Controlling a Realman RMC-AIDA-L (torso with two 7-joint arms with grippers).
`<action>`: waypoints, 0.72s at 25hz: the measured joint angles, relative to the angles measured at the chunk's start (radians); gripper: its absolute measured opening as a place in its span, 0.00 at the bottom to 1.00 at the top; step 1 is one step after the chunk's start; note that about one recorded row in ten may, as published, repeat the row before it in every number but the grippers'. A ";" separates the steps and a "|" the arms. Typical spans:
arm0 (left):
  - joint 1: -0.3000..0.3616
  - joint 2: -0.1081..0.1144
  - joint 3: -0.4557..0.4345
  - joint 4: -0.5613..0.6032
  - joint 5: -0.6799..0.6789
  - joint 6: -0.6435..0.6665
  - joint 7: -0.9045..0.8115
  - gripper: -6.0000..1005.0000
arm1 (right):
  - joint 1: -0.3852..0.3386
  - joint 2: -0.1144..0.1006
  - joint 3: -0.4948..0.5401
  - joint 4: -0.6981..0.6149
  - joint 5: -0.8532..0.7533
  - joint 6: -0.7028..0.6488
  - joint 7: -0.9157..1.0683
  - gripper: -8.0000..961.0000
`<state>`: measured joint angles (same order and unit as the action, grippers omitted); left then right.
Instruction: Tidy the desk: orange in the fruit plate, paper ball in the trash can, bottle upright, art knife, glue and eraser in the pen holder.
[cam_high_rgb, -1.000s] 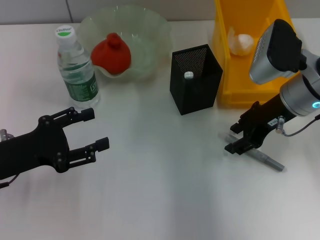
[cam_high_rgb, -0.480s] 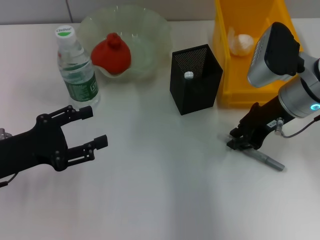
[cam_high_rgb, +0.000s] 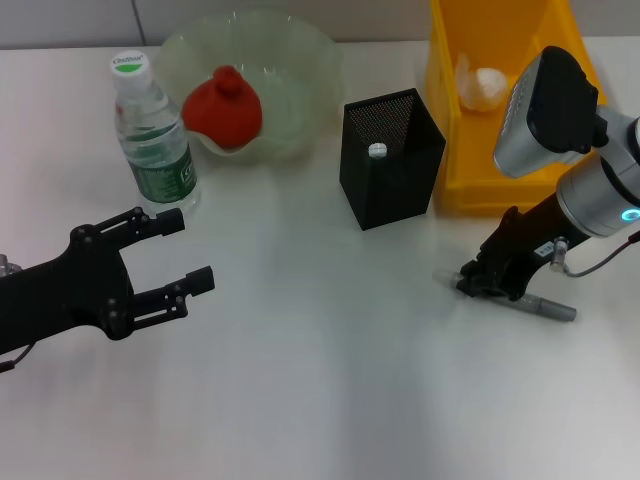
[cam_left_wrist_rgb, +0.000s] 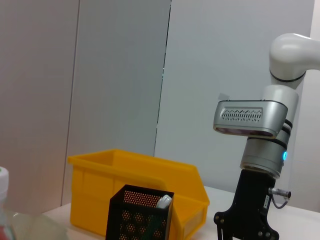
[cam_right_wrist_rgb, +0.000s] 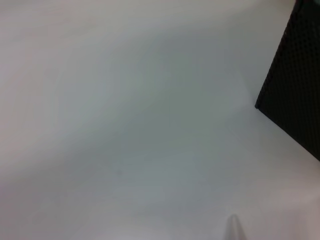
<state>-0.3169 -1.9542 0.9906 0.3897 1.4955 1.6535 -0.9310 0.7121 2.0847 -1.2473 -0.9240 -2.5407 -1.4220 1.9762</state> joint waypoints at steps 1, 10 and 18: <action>0.000 0.000 0.000 0.000 0.000 0.000 0.000 0.78 | 0.000 0.000 0.000 -0.001 0.000 -0.003 0.000 0.16; 0.000 -0.001 0.000 0.000 0.000 0.002 0.000 0.78 | 0.000 0.000 0.000 -0.001 0.003 -0.005 -0.004 0.15; 0.001 -0.002 0.000 0.000 0.000 0.002 0.002 0.78 | 0.000 0.000 0.003 -0.016 0.015 -0.010 -0.005 0.14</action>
<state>-0.3163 -1.9558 0.9910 0.3897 1.4956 1.6551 -0.9294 0.7116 2.0844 -1.2444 -0.9395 -2.5257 -1.4325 1.9717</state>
